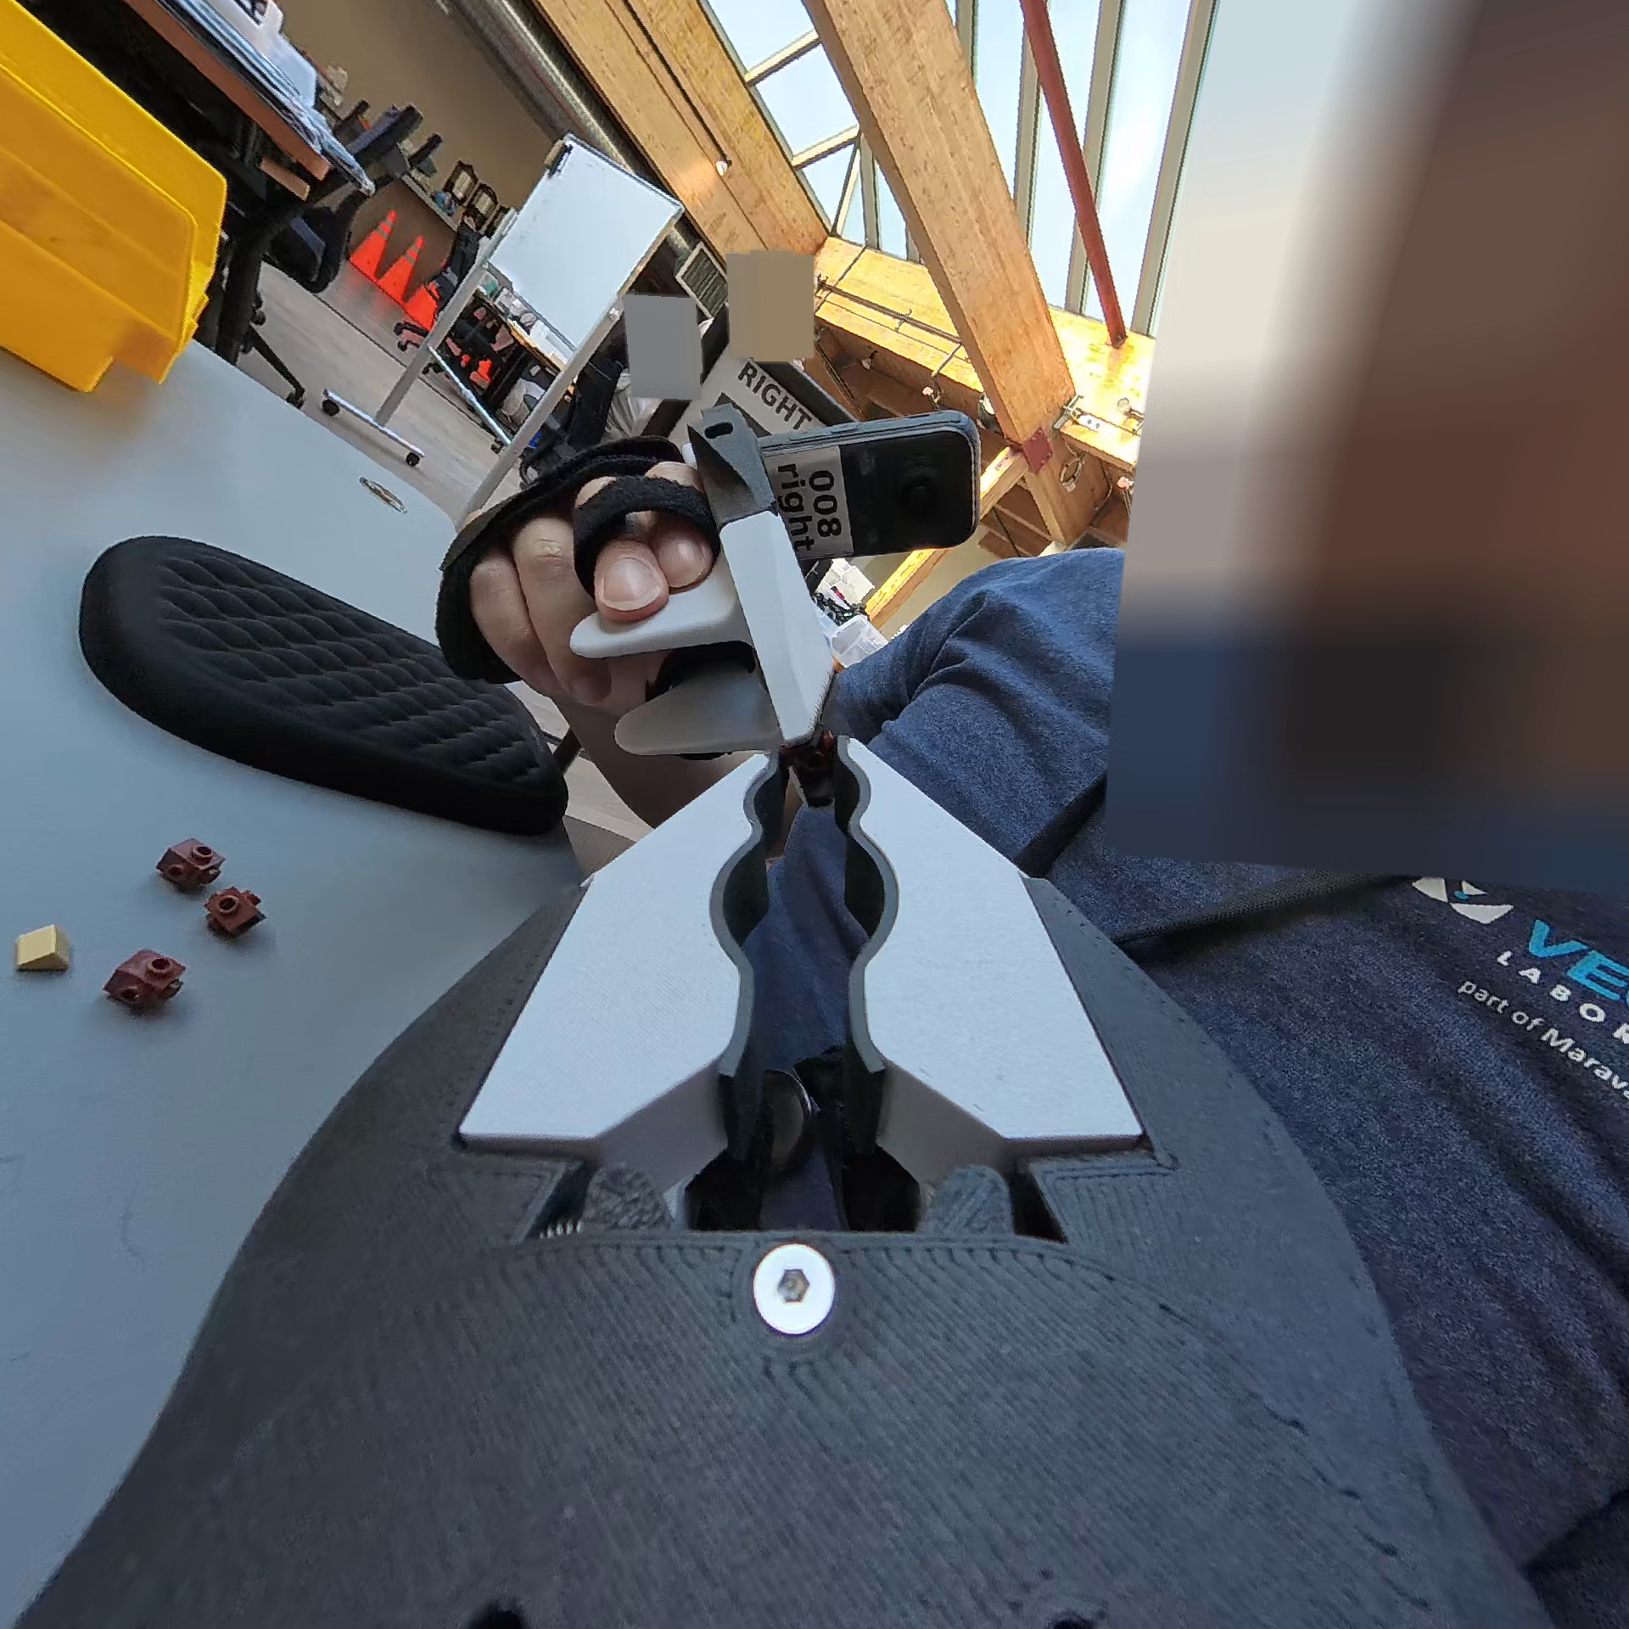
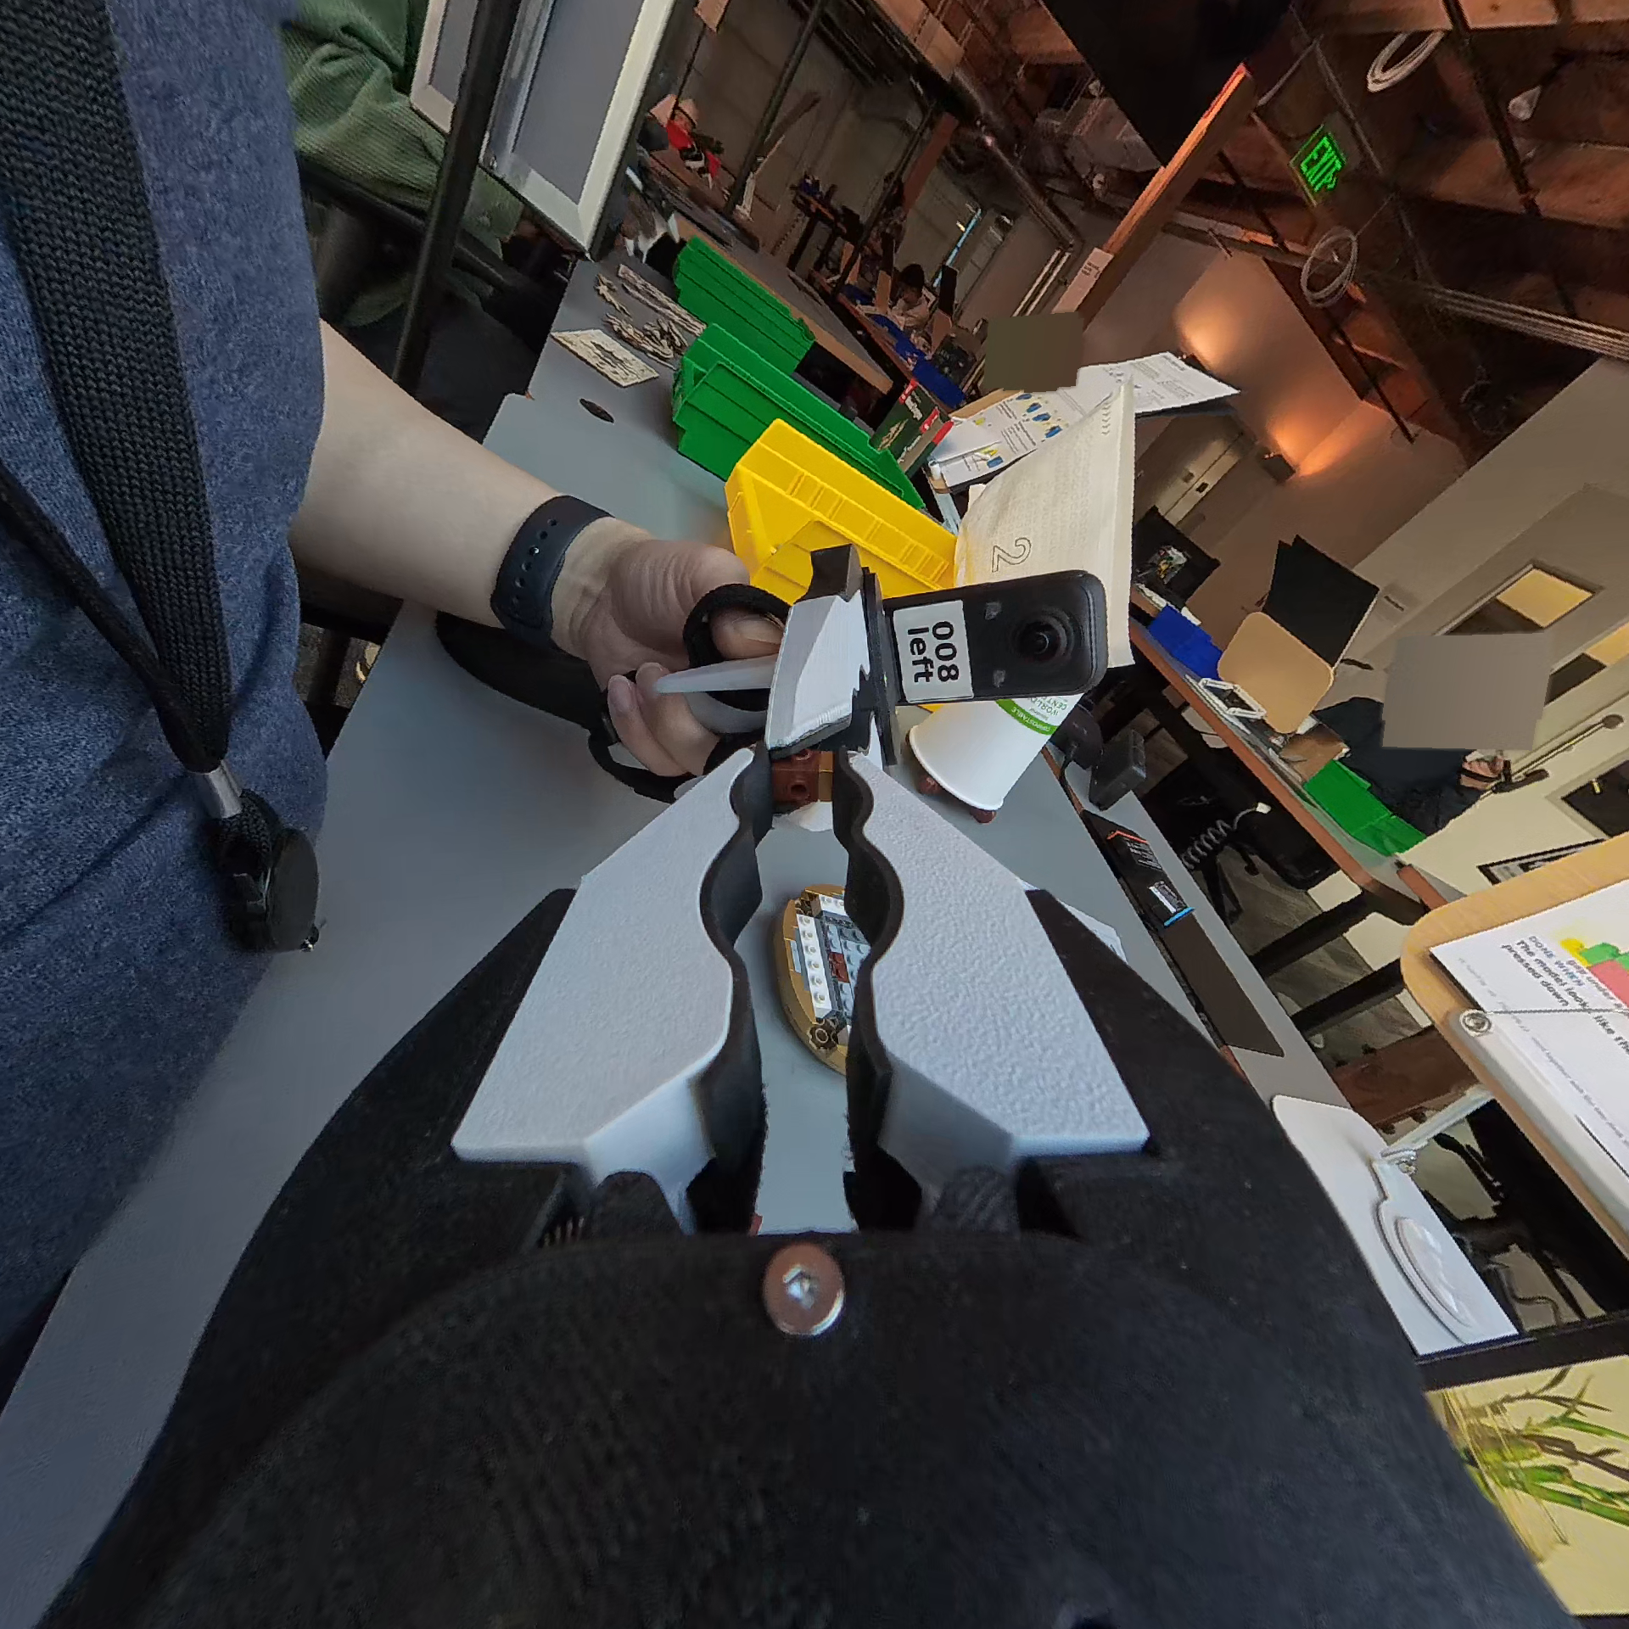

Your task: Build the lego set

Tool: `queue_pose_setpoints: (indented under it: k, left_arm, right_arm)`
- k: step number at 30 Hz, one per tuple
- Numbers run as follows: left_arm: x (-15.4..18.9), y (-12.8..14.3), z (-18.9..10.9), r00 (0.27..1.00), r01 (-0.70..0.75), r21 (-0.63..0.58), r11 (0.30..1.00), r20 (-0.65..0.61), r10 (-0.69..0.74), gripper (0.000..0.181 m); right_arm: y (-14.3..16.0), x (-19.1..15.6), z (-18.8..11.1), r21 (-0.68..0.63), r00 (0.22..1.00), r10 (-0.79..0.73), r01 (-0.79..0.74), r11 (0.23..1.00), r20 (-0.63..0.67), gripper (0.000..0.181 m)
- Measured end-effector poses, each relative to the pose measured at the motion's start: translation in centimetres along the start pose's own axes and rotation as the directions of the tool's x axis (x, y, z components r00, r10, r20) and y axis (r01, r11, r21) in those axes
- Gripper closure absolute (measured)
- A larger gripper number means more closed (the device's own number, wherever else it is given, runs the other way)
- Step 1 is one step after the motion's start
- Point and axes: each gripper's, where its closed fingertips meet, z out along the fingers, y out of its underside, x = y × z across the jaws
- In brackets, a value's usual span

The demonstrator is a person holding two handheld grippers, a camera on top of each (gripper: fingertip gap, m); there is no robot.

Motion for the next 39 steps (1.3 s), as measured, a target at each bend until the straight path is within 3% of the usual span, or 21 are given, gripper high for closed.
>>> queue_pose_setpoints:
  k: [4,7,14,16,30,39]
  left_arm:
    - [-0.9,-0.1,-0.4,0.999,0.004,0.013,1.0,0.039,-0.004,0.171]
    - [-1.6,-0.4,-0.6,0.996,-0.02,0.022,1.0,0.09,0.018,0.156]
    - [-2.7,0.0,-1.1,0.982,-0.015,-0.013,1.0,0.19,0.018,0.162]
    - [-2.5,0.2,-0.9,0.983,-0.026,-0.024,0.999,0.182,0.03,0.171]
    - [-3.1,0.5,-0.9,0.98,0.013,-0.027,1.0,0.201,-0.008,0.171]
    - [-3.5,-0.1,-1.4,0.968,-0.019,-0.025,0.999,0.248,0.025,0.172]
  right_arm:
    - [0.8,0.1,0.2,-0.016,1.0,0.004,-0.004,1.0,-0.028,0.169]
    - [0.8,0.1,0.1,0.001,0.999,0.007,-0.007,1.0,-0.044,0.169]
    - [2.6,0.1,0.4,-0.108,0.994,-0.06,0.05,0.993,-0.096,0.169]
    - [2.7,-0.2,0.5,-0.102,0.994,-0.059,0.05,0.993,-0.088,0.169]
    - [3.2,-0.2,0.4,-0.078,0.989,-0.089,0.08,0.994,-0.12,0.169]
    - [4.2,0.8,0.3,-0.077,0.988,0.019,-0.031,0.997,-0.155,0.154]
